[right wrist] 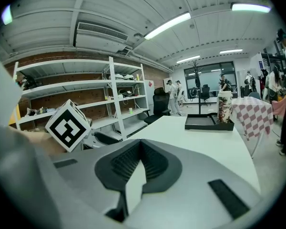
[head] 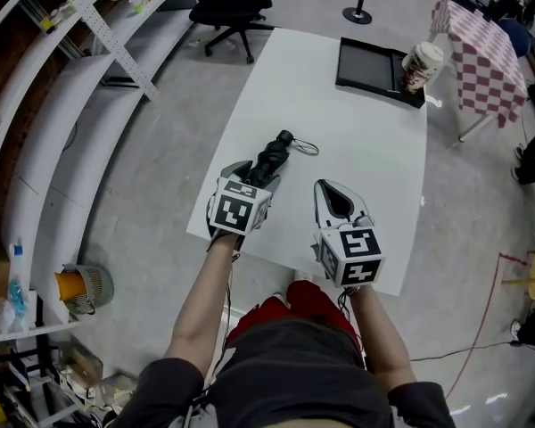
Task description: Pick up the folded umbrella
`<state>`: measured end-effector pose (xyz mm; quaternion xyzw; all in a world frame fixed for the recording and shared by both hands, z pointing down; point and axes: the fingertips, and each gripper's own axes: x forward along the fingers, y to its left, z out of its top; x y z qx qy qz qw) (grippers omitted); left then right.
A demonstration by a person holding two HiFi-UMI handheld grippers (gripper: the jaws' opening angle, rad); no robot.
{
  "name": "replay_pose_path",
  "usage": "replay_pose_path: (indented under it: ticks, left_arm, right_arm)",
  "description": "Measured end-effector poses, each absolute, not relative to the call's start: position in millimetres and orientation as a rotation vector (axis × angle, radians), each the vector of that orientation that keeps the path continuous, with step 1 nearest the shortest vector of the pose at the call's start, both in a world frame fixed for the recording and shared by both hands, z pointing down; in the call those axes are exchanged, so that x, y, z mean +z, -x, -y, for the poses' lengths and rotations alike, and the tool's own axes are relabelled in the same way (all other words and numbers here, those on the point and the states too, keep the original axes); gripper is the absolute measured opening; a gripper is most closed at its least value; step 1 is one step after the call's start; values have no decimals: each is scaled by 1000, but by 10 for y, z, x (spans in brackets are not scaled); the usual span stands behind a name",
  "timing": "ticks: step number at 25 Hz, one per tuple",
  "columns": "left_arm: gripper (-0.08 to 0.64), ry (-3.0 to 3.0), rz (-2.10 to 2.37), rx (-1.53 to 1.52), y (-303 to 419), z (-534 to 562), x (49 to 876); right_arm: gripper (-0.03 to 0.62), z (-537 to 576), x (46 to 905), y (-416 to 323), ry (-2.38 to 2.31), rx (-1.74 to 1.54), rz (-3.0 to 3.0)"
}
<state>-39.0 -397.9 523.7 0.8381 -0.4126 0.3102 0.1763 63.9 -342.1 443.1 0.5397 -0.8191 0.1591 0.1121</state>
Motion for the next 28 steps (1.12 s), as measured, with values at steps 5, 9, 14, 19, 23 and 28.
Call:
replay_pose_path:
  ticks: [5,9,14,19,23,28]
  left_arm:
    - [276,-2346,1153,980,325,4123,5409]
    - [276,-2312,1138,1039,290,4232,5552]
    - [278,-2267,1095,1096,255,4330,5724]
    - [282,-2214,1080,1171,290,4360,5917]
    - [282,-2189,1095,1233,290,4422,6001]
    - [281,-2139,1058,1249,280,4401,6114]
  right_arm:
    - [18,3538,4486,-739,-1577,484,2395]
    - [18,3627,4545,-801,-1564,497,2392]
    - [18,3729,4586,-858,-1553,513,2390]
    - [18,3801,4621,-877,-1539,529,2391]
    - [18,3874,4656,-921,-1525,537,2393]
    - [18,3926,4704,-928,-1507,550,2390]
